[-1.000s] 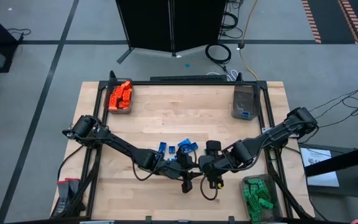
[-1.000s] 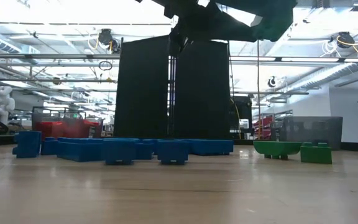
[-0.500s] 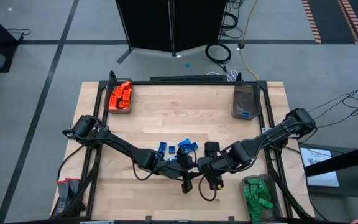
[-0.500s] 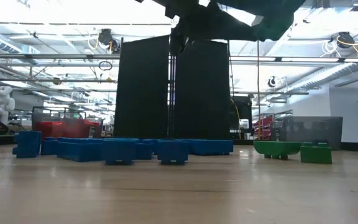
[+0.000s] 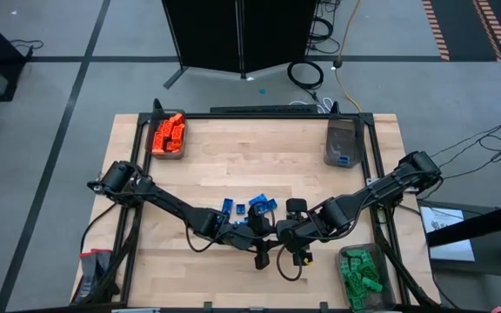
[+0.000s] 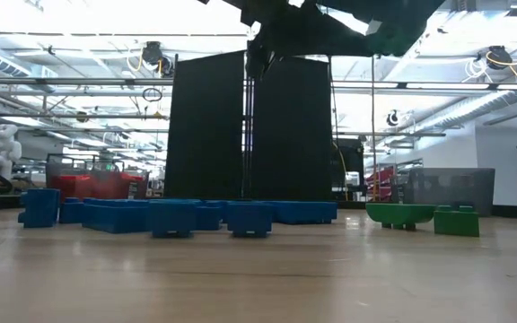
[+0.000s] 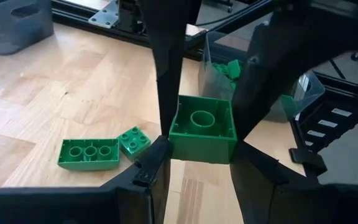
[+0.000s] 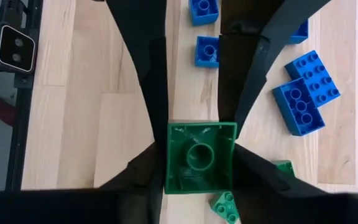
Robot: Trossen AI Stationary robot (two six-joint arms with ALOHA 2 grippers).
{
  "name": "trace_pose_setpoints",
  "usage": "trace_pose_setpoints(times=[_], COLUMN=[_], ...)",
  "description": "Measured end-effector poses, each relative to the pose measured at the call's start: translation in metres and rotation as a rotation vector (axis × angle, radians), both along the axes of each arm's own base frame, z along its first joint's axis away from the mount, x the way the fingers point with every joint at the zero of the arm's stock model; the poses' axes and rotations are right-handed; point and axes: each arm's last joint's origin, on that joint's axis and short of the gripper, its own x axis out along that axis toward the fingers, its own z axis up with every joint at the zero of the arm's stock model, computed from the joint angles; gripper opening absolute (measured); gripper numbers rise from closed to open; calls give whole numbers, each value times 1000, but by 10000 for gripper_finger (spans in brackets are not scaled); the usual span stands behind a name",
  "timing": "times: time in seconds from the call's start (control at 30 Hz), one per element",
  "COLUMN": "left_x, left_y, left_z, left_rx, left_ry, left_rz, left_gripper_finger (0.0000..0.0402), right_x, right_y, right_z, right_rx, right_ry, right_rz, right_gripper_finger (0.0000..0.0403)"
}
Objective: Sort blocks
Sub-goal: Put the green game piece into the bottom right black bin
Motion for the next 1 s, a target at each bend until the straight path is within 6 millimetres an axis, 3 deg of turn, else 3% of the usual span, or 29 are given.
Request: trace_pose_setpoints(times=[0.33, 0.77, 1.0], left_x=[0, -3, -12], left_y=[0, -4, 1], left_z=[0, -6, -20], left_rx=[6, -18, -42], left_ry=[6, 81, 261], left_rz=[-29, -155, -95], left_gripper_finger=[142, 282, 294], right_x=[-1, -3, -18], right_y=[0, -1, 6], right_z=[0, -1, -4], right_rx=[2, 7, 17], right_ry=[7, 38, 150], right_rz=[-6, -19, -44], right_gripper_finger=[121, 121, 121])
